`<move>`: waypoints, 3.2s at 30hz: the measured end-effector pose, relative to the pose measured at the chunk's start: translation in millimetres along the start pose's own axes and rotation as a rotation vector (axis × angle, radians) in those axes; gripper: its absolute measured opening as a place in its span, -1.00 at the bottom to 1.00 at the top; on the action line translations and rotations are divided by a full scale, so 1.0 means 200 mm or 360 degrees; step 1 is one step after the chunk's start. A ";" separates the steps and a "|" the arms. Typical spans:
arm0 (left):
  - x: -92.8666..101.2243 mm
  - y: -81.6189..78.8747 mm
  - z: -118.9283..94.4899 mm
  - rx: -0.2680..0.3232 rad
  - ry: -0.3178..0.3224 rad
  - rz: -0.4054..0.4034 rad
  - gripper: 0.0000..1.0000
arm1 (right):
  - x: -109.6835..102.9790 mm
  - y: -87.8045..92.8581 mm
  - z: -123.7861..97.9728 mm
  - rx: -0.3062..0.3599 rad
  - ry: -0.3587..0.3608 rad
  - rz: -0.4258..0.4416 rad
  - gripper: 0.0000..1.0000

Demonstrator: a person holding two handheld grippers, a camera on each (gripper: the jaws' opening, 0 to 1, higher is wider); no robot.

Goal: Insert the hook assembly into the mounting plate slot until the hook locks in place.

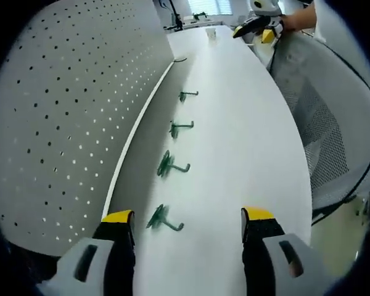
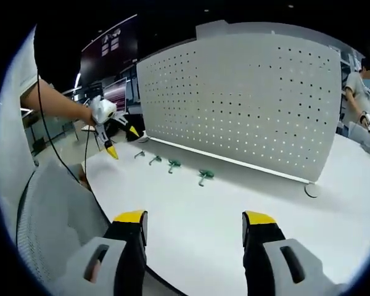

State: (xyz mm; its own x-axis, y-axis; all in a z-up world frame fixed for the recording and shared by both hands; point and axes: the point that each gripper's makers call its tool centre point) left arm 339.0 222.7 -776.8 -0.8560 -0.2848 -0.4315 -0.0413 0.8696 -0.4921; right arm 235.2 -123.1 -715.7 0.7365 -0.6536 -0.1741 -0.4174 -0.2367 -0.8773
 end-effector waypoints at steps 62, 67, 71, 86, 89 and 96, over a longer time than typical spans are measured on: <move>-0.05 0.25 0.22 -0.0245 0.0560 0.0462 -0.26 | 0.01 0.06 0.02 -0.0064 0.0002 0.0042 0.21; -0.05 0.24 0.23 -0.0269 0.0529 0.0406 -0.36 | 0.01 0.06 0.01 -0.0063 0.0004 0.0044 0.20; -0.05 0.24 0.23 -0.0273 0.0498 0.0330 -0.44 | 0.02 0.06 0.01 -0.0057 0.0007 0.0045 0.20; -0.06 0.22 0.24 -0.0310 0.0385 0.0202 -0.79 | 0.02 0.04 0.01 -0.0032 0.0011 0.0042 0.20; -0.05 0.21 0.24 -0.0306 0.0361 0.0217 -0.85 | 0.02 0.04 0.01 -0.0029 0.0010 0.0039 0.20; -0.06 0.21 0.25 -0.0331 0.0286 0.0153 -0.92 | 0.02 0.03 0.00 -0.0015 0.0021 0.0040 0.23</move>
State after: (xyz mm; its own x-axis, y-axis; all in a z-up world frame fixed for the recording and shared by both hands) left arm 372.6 242.4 -830.2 -0.9378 -0.1371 -0.3189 -0.0443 0.9585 -0.2818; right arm 236.0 -127.0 -722.8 0.7188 -0.6687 -0.1902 -0.4409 -0.2270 -0.8684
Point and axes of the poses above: the point that each gripper's makers call its tool centre point, and the gripper's own axes: z roughly forward along the fingers, x roughly to its right, y roughly out of its underside, and after that the axes turned 14 degrees about -y, right-handed
